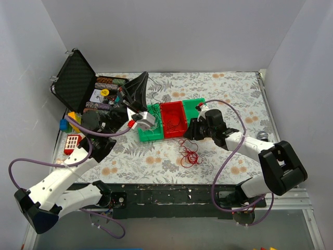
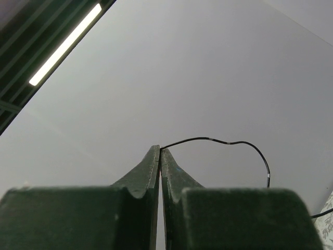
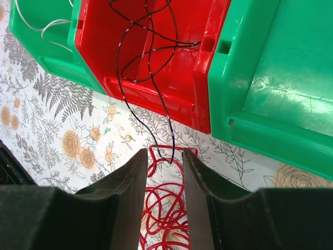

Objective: Untangle the cables

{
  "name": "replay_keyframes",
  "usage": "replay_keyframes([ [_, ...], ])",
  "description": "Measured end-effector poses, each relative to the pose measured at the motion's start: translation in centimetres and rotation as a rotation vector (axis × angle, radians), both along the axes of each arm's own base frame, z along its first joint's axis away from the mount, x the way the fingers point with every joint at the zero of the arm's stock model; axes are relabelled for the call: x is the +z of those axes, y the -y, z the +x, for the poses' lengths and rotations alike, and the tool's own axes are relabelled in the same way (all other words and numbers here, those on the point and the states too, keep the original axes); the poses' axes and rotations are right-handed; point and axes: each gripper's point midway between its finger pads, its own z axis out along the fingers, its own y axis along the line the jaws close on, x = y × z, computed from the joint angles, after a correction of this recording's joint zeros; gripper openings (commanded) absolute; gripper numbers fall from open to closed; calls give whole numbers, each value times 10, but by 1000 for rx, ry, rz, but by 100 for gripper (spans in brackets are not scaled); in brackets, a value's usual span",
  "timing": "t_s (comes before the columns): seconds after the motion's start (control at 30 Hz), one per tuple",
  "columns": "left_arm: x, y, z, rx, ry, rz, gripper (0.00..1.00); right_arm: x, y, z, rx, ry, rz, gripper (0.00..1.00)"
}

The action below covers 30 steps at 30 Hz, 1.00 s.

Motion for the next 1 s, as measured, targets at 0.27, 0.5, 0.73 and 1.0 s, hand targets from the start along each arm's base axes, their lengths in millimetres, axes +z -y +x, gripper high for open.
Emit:
replay_keyframes([
  [0.27, 2, -1, -4, -5, 14, 7, 0, -23, -2, -4, 2, -54, -14, 38],
  [0.5, 4, -1, -7, -10, 29, 13, 0, -26, -8, -2, 19, -47, 0, 24],
  [0.73, 2, -1, -9, -10, 37, 24, 0, -28, -13, -2, 31, -43, 7, 14],
  [1.0, -5, -2, -11, -8, 41, 43, 0, -13, -26, 1, 59, 13, 13, 7],
])
